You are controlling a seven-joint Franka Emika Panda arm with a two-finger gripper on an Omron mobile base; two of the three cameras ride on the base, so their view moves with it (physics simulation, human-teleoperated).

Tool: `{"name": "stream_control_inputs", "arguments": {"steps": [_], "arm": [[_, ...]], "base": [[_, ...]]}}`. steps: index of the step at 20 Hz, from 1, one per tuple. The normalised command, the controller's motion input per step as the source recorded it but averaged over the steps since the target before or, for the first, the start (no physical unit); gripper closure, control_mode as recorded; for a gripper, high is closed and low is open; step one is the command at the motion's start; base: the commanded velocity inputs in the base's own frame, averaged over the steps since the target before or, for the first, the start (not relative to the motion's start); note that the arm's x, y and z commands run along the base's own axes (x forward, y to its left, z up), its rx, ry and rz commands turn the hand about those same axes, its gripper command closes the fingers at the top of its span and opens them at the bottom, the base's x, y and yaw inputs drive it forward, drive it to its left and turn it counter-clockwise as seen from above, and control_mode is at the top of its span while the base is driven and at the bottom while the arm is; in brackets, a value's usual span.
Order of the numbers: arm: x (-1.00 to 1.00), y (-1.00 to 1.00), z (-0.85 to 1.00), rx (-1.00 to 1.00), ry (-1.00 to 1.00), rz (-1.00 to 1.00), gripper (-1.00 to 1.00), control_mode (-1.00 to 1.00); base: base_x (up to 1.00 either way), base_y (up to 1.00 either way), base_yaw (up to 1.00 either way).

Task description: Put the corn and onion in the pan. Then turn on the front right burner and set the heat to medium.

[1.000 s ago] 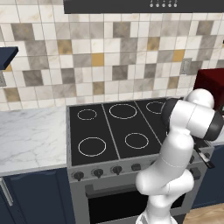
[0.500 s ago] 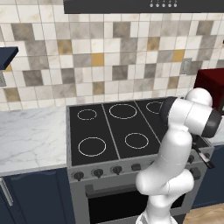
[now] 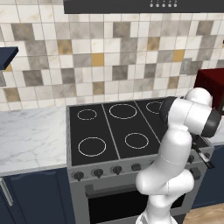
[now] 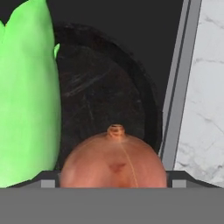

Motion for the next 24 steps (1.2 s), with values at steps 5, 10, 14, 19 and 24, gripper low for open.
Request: {"name": "stream_control_inputs", "arguments": {"steps": [5,10,14,19,24], "arm": [[0.00,0.12,0.00,0.00,0.00,0.00,-1.00,-1.00],[0.00,0.18,0.12,0.00,0.00,0.00,-1.00,-1.00],[-0.09,0.01,0.40,0.01,0.00,-0.01,-1.00,-1.00],[-0.51,-0.39,0.27,0.18,-0.15,-0.10,-1.00,-1.00],[-0.60,-0.44,0.21,0.28,-0.27,-0.09,-1.00,-1.00]], "base": [[0.00,0.00,0.00],[0.00,0.00,0.00],[0.00,0.00,0.00],[0.00,0.00,0.00],[0.00,0.00,0.00]]}}
